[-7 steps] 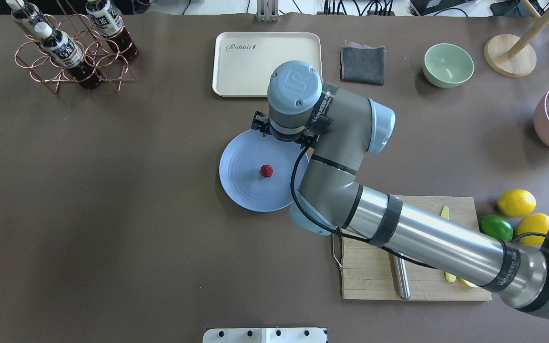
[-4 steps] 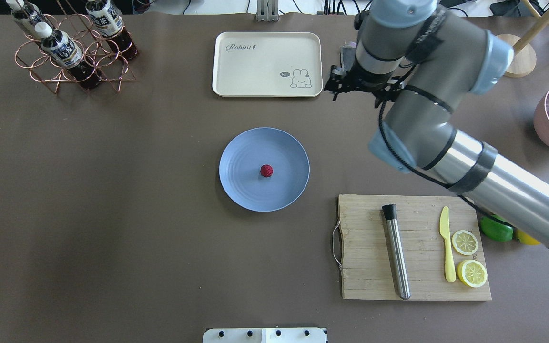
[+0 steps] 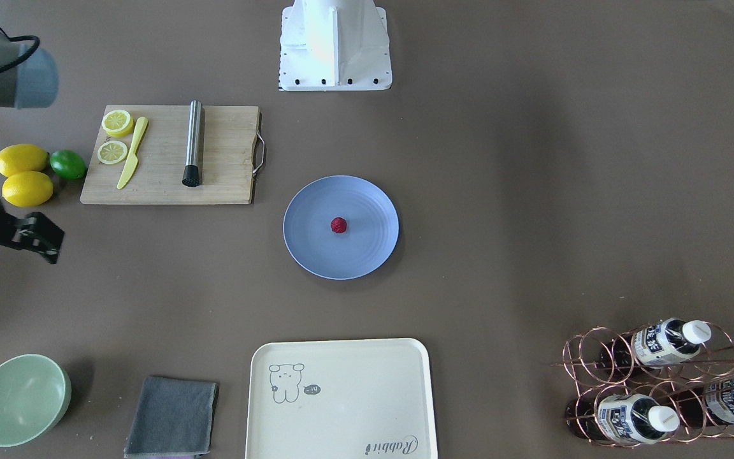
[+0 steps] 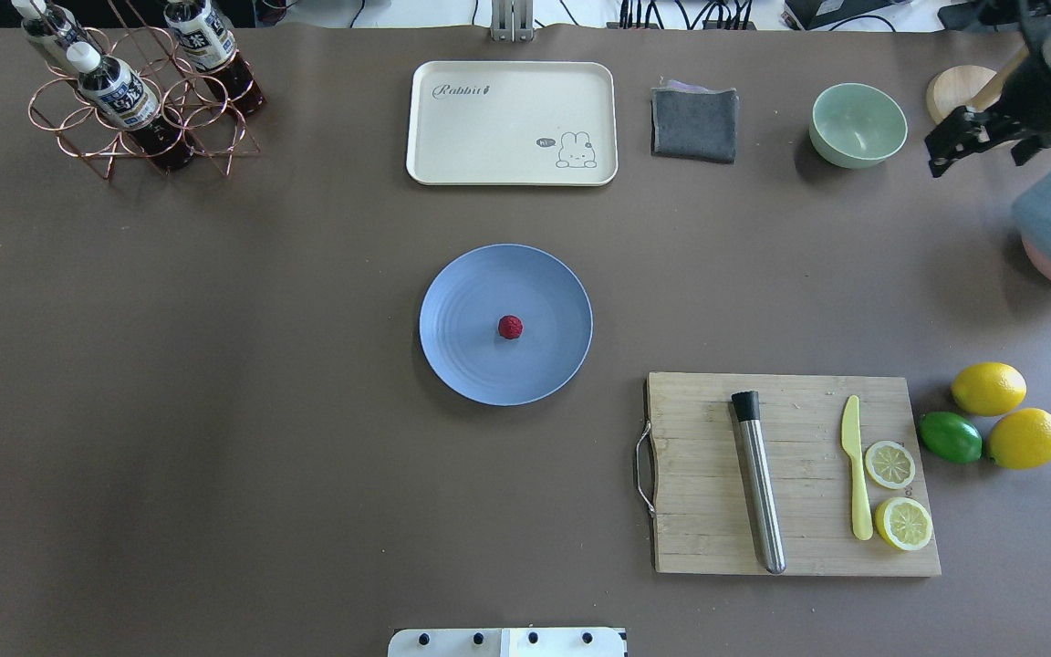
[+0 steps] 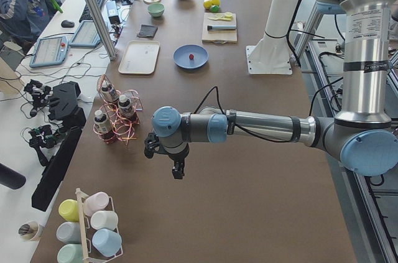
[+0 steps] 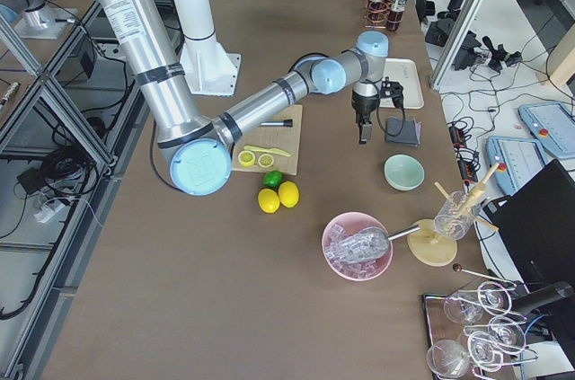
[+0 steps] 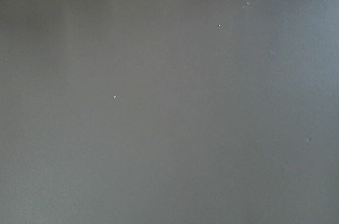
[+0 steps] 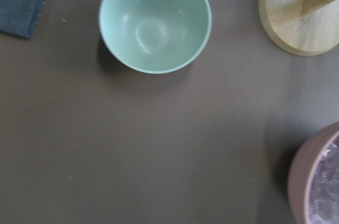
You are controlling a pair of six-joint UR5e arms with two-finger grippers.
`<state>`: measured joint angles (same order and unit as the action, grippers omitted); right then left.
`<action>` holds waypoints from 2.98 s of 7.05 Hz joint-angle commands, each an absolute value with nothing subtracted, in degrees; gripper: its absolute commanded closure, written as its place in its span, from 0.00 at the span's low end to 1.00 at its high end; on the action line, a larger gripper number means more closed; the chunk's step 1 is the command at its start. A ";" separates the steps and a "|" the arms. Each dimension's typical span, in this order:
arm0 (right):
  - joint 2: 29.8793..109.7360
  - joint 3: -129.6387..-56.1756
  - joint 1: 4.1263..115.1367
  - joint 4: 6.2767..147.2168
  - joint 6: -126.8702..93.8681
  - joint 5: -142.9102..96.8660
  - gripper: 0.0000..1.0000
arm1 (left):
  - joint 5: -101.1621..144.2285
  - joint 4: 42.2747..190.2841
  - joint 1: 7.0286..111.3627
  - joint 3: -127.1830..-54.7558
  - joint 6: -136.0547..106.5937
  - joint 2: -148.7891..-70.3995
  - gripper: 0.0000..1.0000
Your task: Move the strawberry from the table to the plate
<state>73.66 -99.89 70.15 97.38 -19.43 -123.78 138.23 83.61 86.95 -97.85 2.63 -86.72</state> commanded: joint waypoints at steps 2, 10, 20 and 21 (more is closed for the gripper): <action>83.48 -96.44 83.46 97.30 6.08 -126.56 0.00 | 138.25 83.58 87.01 -97.91 2.64 -86.75 0.02; 90.79 -90.70 92.11 97.12 12.66 -129.02 0.00 | 137.56 84.20 87.45 -97.47 2.29 -86.66 0.02; 90.79 -90.97 92.11 97.03 12.66 -132.19 0.00 | 137.55 84.11 88.77 -97.03 2.20 -86.66 0.02; 90.79 -91.05 92.11 97.03 12.66 -132.19 0.00 | 137.55 84.11 88.77 -97.03 2.20 -86.66 0.02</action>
<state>90.81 -90.98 92.11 97.03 12.66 -132.08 137.55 84.11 88.77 -97.02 2.20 -86.66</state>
